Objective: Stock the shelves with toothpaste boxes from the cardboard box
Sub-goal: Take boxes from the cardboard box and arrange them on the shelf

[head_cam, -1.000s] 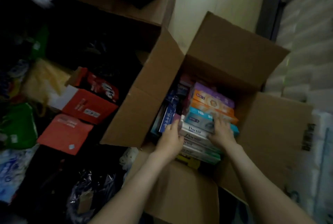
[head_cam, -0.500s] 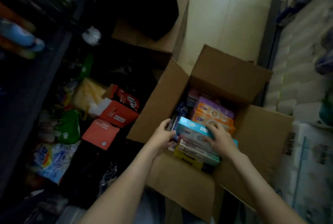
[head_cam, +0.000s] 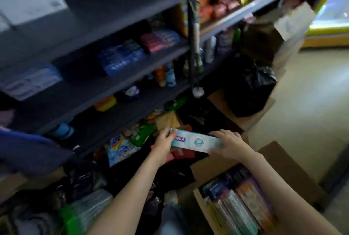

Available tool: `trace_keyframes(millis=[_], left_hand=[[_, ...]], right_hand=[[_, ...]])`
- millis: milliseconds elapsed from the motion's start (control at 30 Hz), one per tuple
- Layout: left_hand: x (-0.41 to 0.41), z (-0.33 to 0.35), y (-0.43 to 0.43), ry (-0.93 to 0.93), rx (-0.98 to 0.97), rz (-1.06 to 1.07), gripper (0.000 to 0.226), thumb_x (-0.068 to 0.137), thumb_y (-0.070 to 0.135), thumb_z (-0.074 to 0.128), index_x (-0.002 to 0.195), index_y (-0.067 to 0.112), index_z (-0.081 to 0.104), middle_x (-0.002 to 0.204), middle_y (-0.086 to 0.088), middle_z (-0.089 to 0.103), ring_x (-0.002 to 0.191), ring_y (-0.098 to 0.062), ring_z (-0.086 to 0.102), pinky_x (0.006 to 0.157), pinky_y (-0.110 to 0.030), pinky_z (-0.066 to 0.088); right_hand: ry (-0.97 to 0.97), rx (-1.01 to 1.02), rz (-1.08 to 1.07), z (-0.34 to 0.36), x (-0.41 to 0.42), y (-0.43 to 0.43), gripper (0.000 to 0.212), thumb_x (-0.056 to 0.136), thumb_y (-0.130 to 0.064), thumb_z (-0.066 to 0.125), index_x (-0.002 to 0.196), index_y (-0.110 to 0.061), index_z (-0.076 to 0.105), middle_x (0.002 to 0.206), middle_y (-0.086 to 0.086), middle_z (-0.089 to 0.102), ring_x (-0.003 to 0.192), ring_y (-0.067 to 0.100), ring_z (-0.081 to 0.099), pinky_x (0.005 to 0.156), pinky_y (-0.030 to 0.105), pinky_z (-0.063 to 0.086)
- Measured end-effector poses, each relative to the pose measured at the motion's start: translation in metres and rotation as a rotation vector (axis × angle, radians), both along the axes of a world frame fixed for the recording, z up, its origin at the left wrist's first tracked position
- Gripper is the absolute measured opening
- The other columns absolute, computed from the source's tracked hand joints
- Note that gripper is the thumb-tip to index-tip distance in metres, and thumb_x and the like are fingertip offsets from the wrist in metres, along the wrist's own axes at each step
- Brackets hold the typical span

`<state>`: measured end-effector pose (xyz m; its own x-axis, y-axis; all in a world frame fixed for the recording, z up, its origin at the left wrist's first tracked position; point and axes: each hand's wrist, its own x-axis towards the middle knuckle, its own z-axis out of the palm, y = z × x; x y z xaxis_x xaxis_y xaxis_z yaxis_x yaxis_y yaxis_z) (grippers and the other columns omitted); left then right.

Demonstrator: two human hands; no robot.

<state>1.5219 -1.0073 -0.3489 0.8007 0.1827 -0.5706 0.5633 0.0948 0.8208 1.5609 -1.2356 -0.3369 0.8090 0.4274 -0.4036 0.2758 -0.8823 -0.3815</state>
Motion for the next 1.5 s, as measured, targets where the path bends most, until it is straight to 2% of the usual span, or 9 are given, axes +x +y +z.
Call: trace_keyframes(millis=[100,333,433,567,733,900,1167,1300,1500], left_hand=[[-0.01,0.031,0.049,-0.043,0.015,0.182,0.018,0.099,0.024,0.05,0.088,0.014,0.06,0.086,-0.005,0.065,0.064,-0.007,0.063,0.071,-0.03,0.053],[-0.027,0.063,0.163,-0.05,0.045,0.491,0.017,0.099,0.024,0.049,0.091,0.012,0.058,0.081,-0.005,0.063,0.071,-0.017,0.06,0.065,-0.034,0.053],[-0.022,0.064,0.207,-0.059,0.045,0.565,0.018,0.1,0.025,0.049,0.089,0.014,0.058,0.083,-0.007,0.063,0.075,-0.019,0.06,0.081,-0.044,0.052],[-0.003,0.065,0.263,-0.081,0.156,0.578,0.017,0.101,0.028,0.045,0.098,0.017,0.057,0.098,-0.004,0.063,0.083,-0.014,0.06,0.077,-0.033,0.05],[0.028,0.057,0.334,-0.023,0.703,0.375,0.041,0.098,0.035,0.049,0.133,0.014,0.051,0.125,-0.003,0.058,0.116,-0.021,0.054,0.086,-0.026,0.038],[0.062,0.03,0.399,-0.086,0.763,0.548,0.033,0.096,0.028,0.053,0.125,0.013,0.059,0.112,-0.007,0.065,0.104,-0.025,0.06,0.088,-0.036,0.047],[0.125,-0.033,0.45,-0.139,0.894,0.69,0.046,0.098,0.031,0.049,0.139,0.009,0.046,0.133,-0.015,0.055,0.122,-0.03,0.05,0.094,-0.032,0.038],[0.154,-0.053,0.46,-0.221,1.008,0.631,0.051,0.098,0.024,0.052,0.145,0.014,0.036,0.14,-0.013,0.046,0.127,-0.027,0.044,0.101,-0.029,0.034],[0.187,-0.046,0.455,-0.17,1.382,0.336,0.064,0.093,0.002,0.044,0.15,0.027,0.026,0.153,-0.006,0.019,0.134,-0.028,0.028,0.11,-0.033,0.029]], right_hand=[[-0.111,-0.047,0.192,0.026,0.017,0.056,0.081,0.079,-0.063,0.059,0.145,-0.027,0.029,0.14,-0.003,0.04,0.133,0.019,0.032,0.107,0.037,0.023],[-0.275,-0.02,0.536,0.051,0.051,0.199,0.074,0.086,-0.05,0.055,0.147,-0.02,0.024,0.145,0.002,0.04,0.132,0.022,0.036,0.104,0.032,0.028],[-0.286,0.0,0.561,0.051,0.066,0.251,0.075,0.087,-0.047,0.056,0.148,-0.019,0.023,0.147,0.003,0.037,0.134,0.023,0.032,0.106,0.034,0.027],[-0.366,0.048,0.604,0.054,0.09,0.312,0.069,0.088,-0.044,0.056,0.145,-0.018,0.027,0.143,0.001,0.036,0.132,0.021,0.029,0.105,0.034,0.028],[-0.561,0.047,0.639,0.041,0.135,0.383,0.066,0.09,-0.039,0.055,0.145,-0.017,0.028,0.141,0.002,0.036,0.13,0.024,0.031,0.105,0.036,0.028],[-0.825,0.189,0.632,0.008,0.179,0.457,0.073,0.058,-0.032,0.085,0.123,-0.012,0.06,0.115,0.004,0.063,0.102,0.024,0.057,0.088,0.039,0.048],[-0.897,0.289,0.599,-0.048,0.216,0.541,0.07,0.047,-0.011,0.084,0.114,-0.008,0.066,0.104,0.007,0.066,0.089,0.028,0.064,0.077,0.036,0.053],[-0.801,0.258,0.613,-0.058,0.233,0.554,0.061,0.092,-0.016,0.048,0.148,-0.012,0.026,0.146,0.006,0.032,0.13,0.028,0.035,0.109,0.039,0.029],[-0.718,0.238,0.55,-0.06,0.254,0.566,0.065,0.096,-0.022,0.041,0.151,-0.014,0.008,0.156,0.004,0.013,0.14,0.023,0.019,0.115,0.036,0.02]])
